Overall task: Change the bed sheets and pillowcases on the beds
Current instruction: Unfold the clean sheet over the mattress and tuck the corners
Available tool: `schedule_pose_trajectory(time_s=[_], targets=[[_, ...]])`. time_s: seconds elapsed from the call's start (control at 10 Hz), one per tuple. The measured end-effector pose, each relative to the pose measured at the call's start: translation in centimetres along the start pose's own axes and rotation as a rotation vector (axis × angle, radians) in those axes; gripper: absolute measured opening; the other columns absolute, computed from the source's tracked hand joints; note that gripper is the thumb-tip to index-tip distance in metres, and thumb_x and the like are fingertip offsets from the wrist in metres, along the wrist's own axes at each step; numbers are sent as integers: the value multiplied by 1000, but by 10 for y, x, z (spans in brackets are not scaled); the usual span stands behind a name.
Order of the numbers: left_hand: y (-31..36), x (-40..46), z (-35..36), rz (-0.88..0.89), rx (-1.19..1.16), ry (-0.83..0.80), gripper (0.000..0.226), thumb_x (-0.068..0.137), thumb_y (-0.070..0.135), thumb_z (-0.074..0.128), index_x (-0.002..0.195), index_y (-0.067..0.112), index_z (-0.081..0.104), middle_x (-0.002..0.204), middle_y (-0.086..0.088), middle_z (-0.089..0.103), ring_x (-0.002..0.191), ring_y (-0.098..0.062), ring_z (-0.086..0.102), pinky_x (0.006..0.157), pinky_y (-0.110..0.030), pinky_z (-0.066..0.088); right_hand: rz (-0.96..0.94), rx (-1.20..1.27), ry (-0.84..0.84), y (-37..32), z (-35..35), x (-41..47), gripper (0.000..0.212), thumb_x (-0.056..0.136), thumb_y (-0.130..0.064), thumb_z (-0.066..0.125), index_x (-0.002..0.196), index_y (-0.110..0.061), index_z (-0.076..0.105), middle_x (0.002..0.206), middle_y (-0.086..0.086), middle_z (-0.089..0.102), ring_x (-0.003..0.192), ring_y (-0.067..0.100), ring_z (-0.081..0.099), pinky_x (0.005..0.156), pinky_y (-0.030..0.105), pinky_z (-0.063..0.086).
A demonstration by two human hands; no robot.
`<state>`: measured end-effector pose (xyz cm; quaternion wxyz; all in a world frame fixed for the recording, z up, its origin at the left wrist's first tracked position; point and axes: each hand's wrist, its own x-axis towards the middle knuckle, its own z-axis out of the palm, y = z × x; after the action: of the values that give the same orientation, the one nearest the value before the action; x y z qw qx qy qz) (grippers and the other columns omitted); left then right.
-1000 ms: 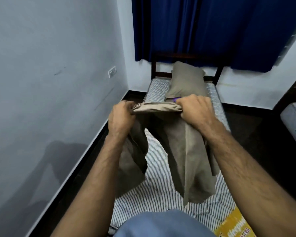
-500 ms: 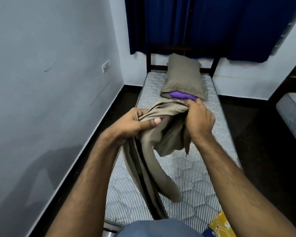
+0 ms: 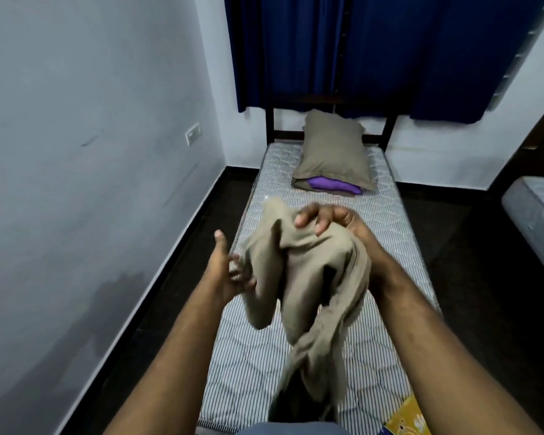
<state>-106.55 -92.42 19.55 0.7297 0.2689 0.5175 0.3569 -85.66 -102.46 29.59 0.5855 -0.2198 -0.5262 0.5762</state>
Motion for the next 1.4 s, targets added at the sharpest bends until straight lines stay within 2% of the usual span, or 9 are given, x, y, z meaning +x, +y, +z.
schedule_pose_trajectory(time_s=[0.2, 0.3, 0.4, 0.6, 0.8, 1.0, 1.1, 1.2, 1.4], targets=[[-88, 63, -29, -129, -261, -261, 24, 105, 27, 51, 115, 9, 63, 121, -17, 67, 105, -23, 70, 86, -41, 59, 216, -68, -392, -1, 26, -17, 20, 78, 4, 73, 88, -12, 66, 93, 11, 66, 89, 22, 63, 85, 32, 50], [-115, 92, -51, -208, -562, -209, 49, 99, 43, 59, 139, 14, 56, 143, -16, 58, 120, -31, 65, 97, -59, 52, 482, -265, -440, 0, 8, -28, 30, 82, 20, 64, 94, -7, 62, 96, 9, 65, 95, 22, 62, 92, 36, 48], [-9, -16, 15, 81, -358, -194, 27, 103, 26, 48, 111, 20, 73, 88, 2, 78, 84, -12, 74, 78, -34, 60, 637, -546, -530, -3, -13, -30, 18, 86, 11, 69, 92, -4, 62, 91, 6, 65, 90, 17, 61, 85, 30, 49], [73, -45, 84, 473, -418, -442, 48, 87, 17, 62, 133, 10, 54, 118, -6, 69, 108, -18, 66, 104, -36, 49, 179, -1634, 385, -20, -80, 9, 35, 74, 11, 56, 76, -21, 70, 83, -5, 65, 81, 20, 62, 69, 25, 42], [77, -50, 101, 673, -272, -516, 24, 88, -2, 58, 106, 14, 59, 91, 2, 75, 87, -9, 71, 84, -27, 57, 94, -1562, 708, -68, -55, 47, 40, 70, 10, 45, 62, -26, 59, 71, -6, 64, 70, 19, 60, 73, 36, 55], [31, -44, 94, 772, 131, -413, 24, 76, 1, 74, 98, -6, 68, 97, -15, 70, 94, -20, 63, 90, -39, 50, 24, -989, 363, -50, 14, 45, 25, 103, -38, 50, 123, -25, 61, 120, -17, 64, 107, -8, 60, 92, 19, 48], [8, -52, 94, 777, 243, -510, 27, 76, -11, 74, 95, 7, 68, 97, -9, 69, 92, -14, 64, 85, -28, 52, 164, -1285, 223, -24, 11, 49, 39, 101, -48, 49, 120, -18, 64, 110, -3, 65, 104, 8, 61, 89, 29, 46], [-8, -54, 93, 730, 269, -543, 35, 73, -21, 73, 77, 13, 67, 72, 8, 67, 71, -3, 60, 68, -18, 49, 117, -1172, 492, -1, -4, 47, 40, 102, -44, 49, 75, -18, 60, 62, -7, 59, 60, 8, 54, 62, 30, 38], [-15, -46, 69, 533, -55, -552, 37, 56, 24, 97, 65, 15, 63, 63, 0, 64, 58, -9, 61, 62, -23, 52, 28, -538, 931, 14, -36, 35, 34, 92, -53, 52, 83, -26, 71, 89, 6, 73, 84, 24, 66, 89, 53, 54]])
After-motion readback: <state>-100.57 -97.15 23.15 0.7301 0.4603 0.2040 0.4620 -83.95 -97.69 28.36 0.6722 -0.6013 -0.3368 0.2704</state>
